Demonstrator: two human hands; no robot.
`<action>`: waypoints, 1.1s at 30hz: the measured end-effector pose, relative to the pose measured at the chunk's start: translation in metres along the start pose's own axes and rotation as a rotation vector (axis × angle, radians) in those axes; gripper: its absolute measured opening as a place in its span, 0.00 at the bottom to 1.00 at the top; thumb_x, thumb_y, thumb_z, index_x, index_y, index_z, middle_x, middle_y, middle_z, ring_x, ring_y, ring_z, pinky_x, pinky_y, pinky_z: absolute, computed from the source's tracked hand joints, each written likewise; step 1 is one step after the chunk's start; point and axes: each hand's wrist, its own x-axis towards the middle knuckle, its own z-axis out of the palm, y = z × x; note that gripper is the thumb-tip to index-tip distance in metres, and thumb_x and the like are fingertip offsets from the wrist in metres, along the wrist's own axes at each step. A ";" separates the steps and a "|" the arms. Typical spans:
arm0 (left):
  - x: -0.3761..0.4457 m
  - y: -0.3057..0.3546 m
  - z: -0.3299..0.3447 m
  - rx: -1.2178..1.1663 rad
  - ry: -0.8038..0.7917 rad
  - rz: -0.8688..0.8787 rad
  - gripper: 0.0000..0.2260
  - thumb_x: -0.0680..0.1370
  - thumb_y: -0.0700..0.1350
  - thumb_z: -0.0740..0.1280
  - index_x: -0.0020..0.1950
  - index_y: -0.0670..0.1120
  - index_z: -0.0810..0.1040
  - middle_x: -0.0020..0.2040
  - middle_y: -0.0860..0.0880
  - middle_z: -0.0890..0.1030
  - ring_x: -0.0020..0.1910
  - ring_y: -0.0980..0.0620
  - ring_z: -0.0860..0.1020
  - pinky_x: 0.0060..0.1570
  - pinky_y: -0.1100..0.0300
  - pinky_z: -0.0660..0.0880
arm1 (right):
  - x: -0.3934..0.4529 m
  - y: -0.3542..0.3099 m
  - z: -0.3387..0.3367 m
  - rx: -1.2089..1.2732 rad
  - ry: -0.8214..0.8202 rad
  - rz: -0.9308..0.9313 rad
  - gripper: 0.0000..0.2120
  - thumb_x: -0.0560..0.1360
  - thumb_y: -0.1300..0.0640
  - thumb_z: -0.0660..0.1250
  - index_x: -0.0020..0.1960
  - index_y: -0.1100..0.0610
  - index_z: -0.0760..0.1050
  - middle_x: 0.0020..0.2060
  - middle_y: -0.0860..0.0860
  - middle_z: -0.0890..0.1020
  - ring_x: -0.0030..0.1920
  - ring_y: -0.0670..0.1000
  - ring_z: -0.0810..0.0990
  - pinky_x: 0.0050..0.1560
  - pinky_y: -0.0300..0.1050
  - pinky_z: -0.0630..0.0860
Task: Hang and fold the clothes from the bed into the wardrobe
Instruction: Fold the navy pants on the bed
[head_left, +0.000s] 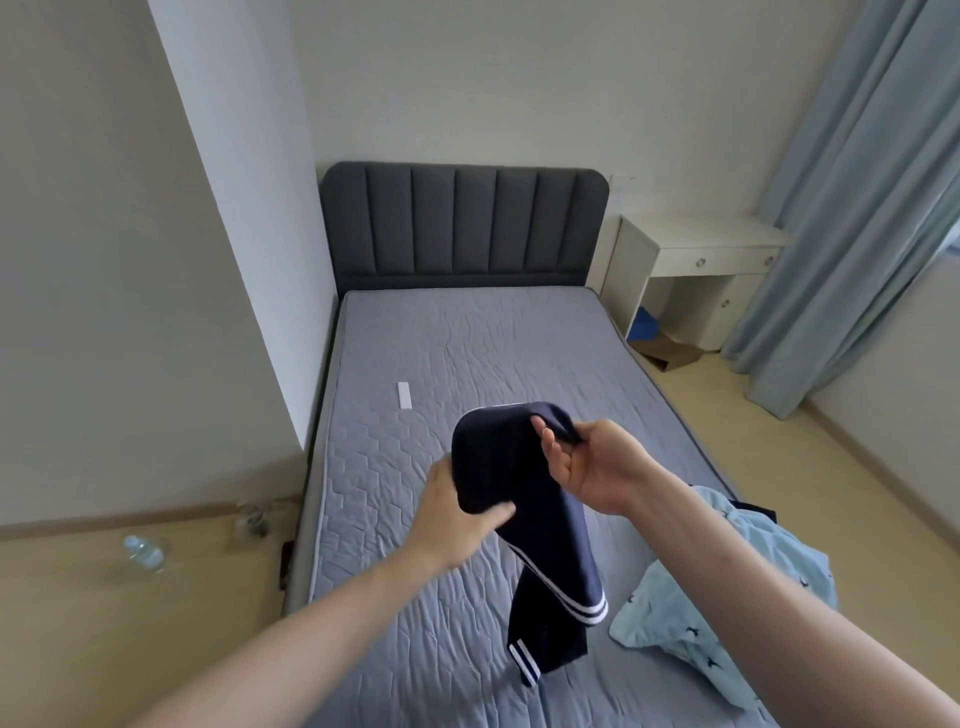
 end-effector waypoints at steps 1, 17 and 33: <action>0.009 -0.001 -0.006 -0.024 0.001 -0.017 0.22 0.70 0.53 0.79 0.60 0.55 0.75 0.59 0.52 0.79 0.58 0.54 0.79 0.61 0.54 0.76 | 0.000 -0.001 -0.003 -0.015 0.001 0.001 0.18 0.87 0.58 0.49 0.57 0.65 0.76 0.43 0.56 0.86 0.32 0.49 0.84 0.33 0.37 0.80; 0.036 0.100 -0.048 0.351 -0.433 0.307 0.08 0.67 0.41 0.70 0.43 0.53 0.82 0.38 0.51 0.83 0.35 0.57 0.79 0.36 0.61 0.76 | -0.013 0.026 -0.048 -1.271 0.011 -0.429 0.36 0.70 0.60 0.79 0.72 0.44 0.68 0.66 0.38 0.73 0.65 0.42 0.75 0.56 0.42 0.81; 0.016 -0.019 -0.057 0.585 -0.649 0.096 0.20 0.65 0.50 0.77 0.54 0.50 0.76 0.50 0.56 0.81 0.50 0.55 0.80 0.50 0.58 0.77 | 0.004 0.055 -0.024 -1.262 -0.028 -0.524 0.03 0.76 0.64 0.68 0.47 0.58 0.75 0.36 0.53 0.79 0.35 0.50 0.81 0.32 0.48 0.82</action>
